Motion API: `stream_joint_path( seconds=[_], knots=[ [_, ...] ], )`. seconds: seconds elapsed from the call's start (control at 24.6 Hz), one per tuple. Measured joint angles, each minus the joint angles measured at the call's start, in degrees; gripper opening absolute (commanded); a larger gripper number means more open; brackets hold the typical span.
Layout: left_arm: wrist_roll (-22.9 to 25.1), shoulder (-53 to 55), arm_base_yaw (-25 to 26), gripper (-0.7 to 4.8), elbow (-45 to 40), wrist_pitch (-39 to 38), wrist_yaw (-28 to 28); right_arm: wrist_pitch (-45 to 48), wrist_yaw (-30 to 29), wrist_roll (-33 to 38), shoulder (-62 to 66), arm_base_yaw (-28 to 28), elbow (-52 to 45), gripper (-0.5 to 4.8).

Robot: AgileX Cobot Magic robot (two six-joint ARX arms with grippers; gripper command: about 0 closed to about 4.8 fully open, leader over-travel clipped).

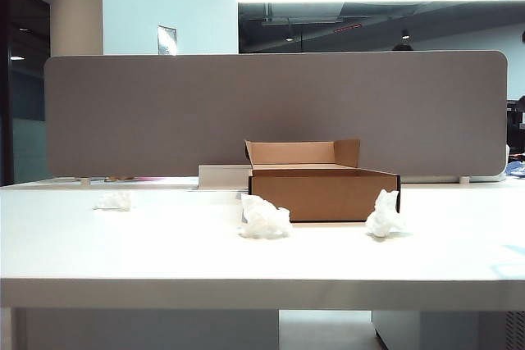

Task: Pick up all the paper balls on the table and put them in the paper box.

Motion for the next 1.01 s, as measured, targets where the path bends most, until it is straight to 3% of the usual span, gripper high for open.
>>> stream_joint_path(
  seconds=[0.2,0.49,0.53,0.61,0.85,1.01],
  knots=[
    [2.93,10.16,0.0,-0.05,5.53,0.0,0.74,-0.09,-0.2,-0.2,5.73,3.41,2.08,-0.03],
    [3.39,28.44,0.0,0.04,15.87,0.2,3.56,0.17,0.92,-1.36,17.73,10.43,7.54,-0.02],
    [3.41,32.52,0.0,0.32,18.32,0.35,5.62,0.22,1.38,-1.36,20.7,11.52,9.22,-0.01],
    [3.37,37.48,-0.35,1.41,20.76,0.46,7.15,0.11,1.11,-1.44,26.38,13.0,12.41,0.04],
    [2.69,48.19,-5.31,1.73,26.23,0.11,8.13,-4.72,1.42,-1.49,37.46,12.94,20.65,1.56],
    [1.42,53.55,-9.35,3.34,29.57,0.09,8.09,-6.78,2.36,-2.91,42.21,12.9,23.26,2.9]
  ],
)
